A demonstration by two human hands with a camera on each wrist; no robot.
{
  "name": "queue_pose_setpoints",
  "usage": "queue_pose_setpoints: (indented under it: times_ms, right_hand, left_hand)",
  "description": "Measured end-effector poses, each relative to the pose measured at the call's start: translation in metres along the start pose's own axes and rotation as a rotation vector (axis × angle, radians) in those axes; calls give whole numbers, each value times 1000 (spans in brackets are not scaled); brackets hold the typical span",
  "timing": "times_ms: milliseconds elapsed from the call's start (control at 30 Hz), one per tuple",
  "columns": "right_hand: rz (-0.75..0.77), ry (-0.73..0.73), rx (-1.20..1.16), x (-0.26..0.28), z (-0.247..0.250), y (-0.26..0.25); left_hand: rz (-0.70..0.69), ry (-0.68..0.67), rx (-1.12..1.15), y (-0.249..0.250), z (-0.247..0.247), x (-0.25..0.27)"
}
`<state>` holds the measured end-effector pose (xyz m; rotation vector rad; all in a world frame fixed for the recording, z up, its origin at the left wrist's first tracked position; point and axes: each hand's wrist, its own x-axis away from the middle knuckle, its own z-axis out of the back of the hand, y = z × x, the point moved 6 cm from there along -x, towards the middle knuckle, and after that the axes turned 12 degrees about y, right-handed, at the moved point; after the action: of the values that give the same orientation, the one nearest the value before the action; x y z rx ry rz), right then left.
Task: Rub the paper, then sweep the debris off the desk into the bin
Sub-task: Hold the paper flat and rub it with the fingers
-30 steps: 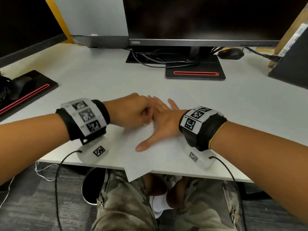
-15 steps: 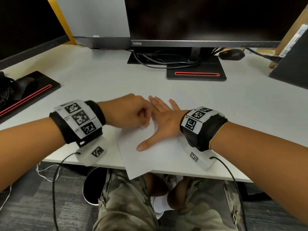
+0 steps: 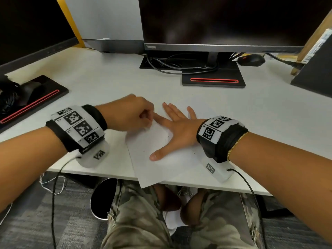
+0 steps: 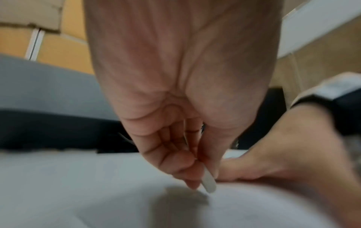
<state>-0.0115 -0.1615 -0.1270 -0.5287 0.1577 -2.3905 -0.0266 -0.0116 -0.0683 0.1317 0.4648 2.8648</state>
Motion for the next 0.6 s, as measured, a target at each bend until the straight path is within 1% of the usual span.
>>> queue_pose_setpoints:
  times_ms: [67,100,200,233,267,333,367,400,500,533,600]
  right_hand:
    - [-2,-8,4,0,0,0]
    - [-6,-13,11,0,0,0]
    - [-14,0,28,-2,0,-1]
    - [-15,-1,30,-2,0,-1]
    - [-13,-5,28,-2,0,-1]
    - [-3,-10,27,-1,0,-1]
    - [0,-13,29,-1,0,0]
    - [-1,-17,28,-1,0,-1]
    - [-9,-3,27,-1,0,-1]
    - [-8,-3,27,-1,0,-1]
    - [-3,-8,28,-1,-1,-1]
  left_hand:
    - [-61,-117,46,13,-13,10]
    - [-55,-118,14,9,-12,9]
    - [39,-13,-169,-18,11,-1]
    - [42,-9,-178,-20,13,-2]
    - [25,-30,-135,-15,10,0]
    - [-55,-114,-26,4,-5,8]
    - [-69,-134,-18,6,-9,11]
    - [-57,-124,-44,2,-8,10]
    - [12,-20,-181,-19,10,1]
    - [5,-13,-168,-18,10,1]
    - [-62,-77,-35,1,-2,5]
